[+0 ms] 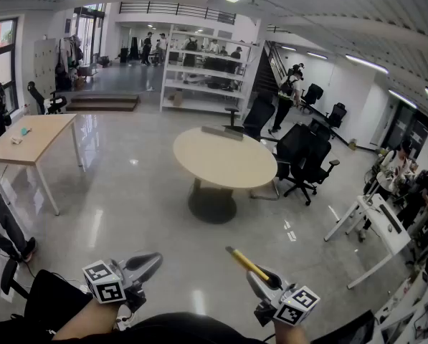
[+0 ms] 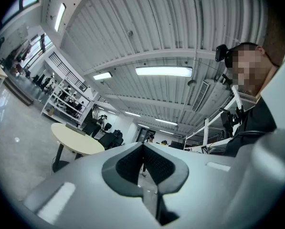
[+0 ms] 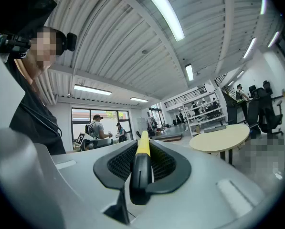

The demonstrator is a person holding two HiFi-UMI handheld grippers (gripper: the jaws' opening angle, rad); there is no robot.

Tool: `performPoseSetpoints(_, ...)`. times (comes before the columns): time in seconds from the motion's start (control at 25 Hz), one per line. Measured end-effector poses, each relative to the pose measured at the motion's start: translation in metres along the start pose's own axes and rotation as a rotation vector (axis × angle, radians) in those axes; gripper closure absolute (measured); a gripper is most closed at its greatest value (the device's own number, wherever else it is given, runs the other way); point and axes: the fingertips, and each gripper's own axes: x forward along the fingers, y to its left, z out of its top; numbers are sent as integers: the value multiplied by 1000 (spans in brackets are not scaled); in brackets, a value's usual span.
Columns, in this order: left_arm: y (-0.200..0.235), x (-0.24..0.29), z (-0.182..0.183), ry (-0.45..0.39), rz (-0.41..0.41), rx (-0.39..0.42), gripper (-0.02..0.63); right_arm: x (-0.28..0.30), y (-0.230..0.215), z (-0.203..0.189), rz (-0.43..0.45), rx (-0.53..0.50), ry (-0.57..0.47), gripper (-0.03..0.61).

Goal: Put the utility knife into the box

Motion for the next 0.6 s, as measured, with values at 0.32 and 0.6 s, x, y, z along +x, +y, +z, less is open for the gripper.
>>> performPoseSetpoints(0.32, 6, -8, 10, -12, -1, 7, 614, 11, 5, 2, 1, -15, 4, 489)
performPoseSetpoints(0.6, 15, -11, 15, -19, -9, 3, 614, 22, 5, 6, -1, 1, -1, 486)
